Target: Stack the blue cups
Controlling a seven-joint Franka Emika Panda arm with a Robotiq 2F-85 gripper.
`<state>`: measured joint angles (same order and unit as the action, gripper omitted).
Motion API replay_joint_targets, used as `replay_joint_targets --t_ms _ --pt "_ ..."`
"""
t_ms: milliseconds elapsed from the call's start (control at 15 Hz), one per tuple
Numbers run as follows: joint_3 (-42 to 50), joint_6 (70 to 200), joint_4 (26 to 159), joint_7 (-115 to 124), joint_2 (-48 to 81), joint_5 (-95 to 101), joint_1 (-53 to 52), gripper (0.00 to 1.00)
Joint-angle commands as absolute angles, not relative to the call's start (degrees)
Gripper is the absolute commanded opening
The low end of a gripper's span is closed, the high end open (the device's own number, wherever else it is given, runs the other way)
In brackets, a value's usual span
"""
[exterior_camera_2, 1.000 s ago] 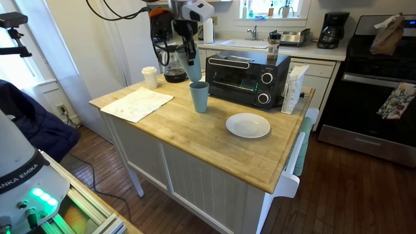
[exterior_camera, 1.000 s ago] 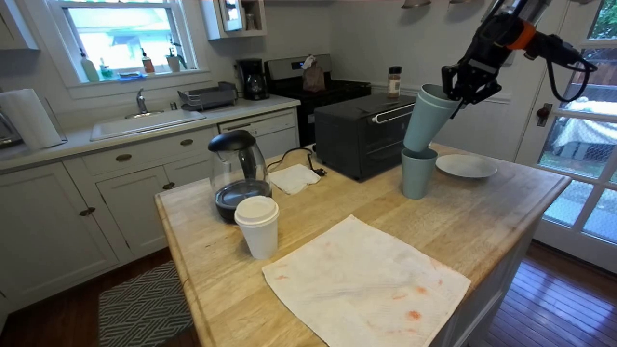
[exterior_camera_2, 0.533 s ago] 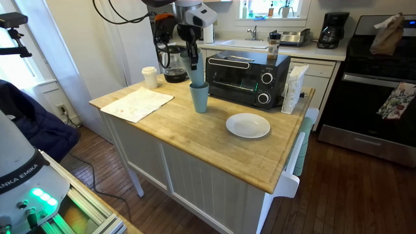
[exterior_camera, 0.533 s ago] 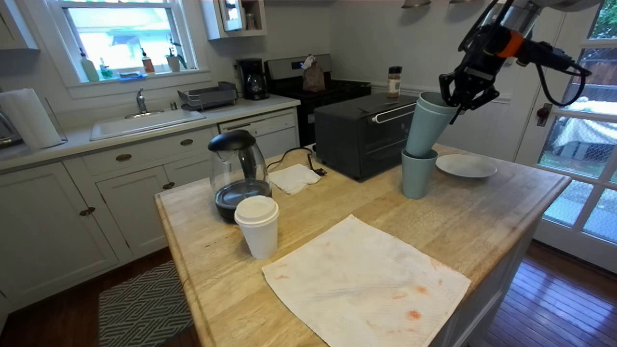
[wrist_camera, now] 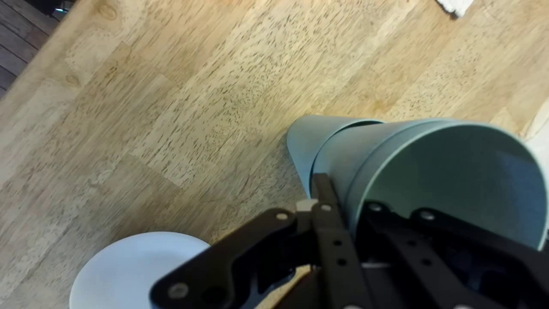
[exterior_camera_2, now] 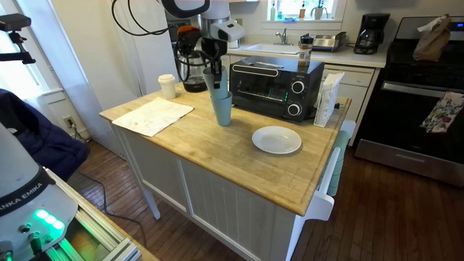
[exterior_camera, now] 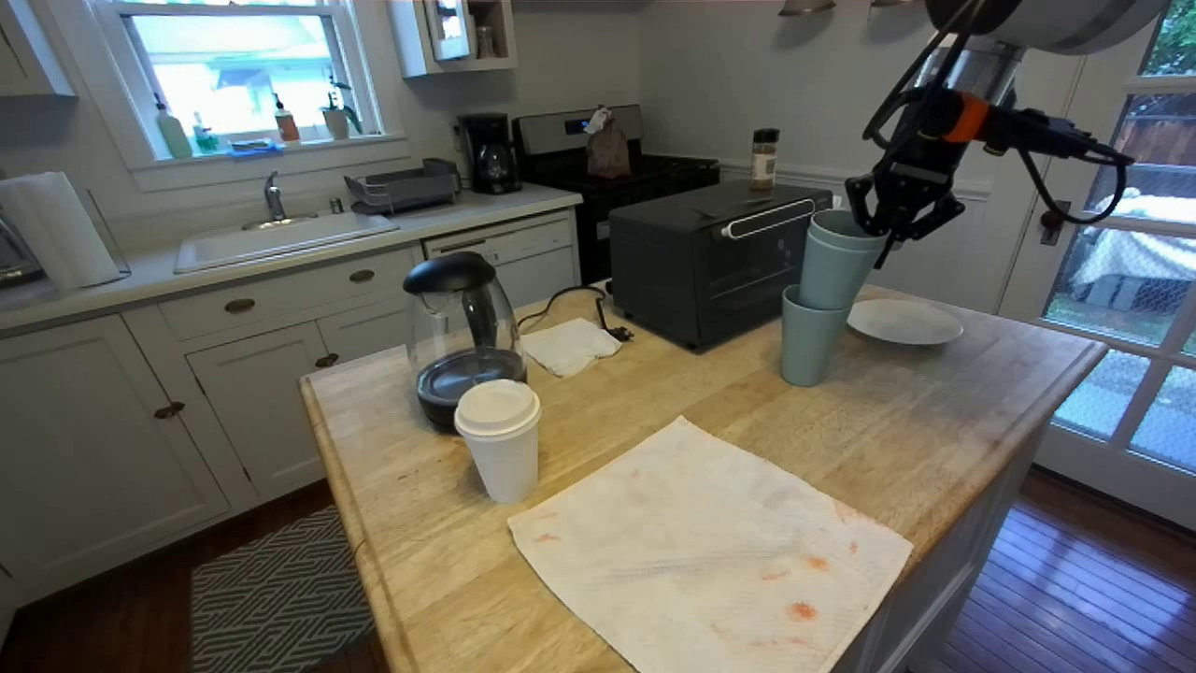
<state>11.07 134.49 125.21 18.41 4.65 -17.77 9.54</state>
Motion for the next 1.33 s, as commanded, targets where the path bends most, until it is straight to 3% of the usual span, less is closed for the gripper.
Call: replay_joint_targets --t_ms 0,667,1267 --pt "11.0 131.4 121.6 20.7 7.7 -16.8 9.8 0.34" --pt "10.9 130.8 119.9 19.4 8.1 -17.9 9.9 0.99" --pt "10.9 131.0 119.9 19.1 8.1 -18.0 10.0 1.00"
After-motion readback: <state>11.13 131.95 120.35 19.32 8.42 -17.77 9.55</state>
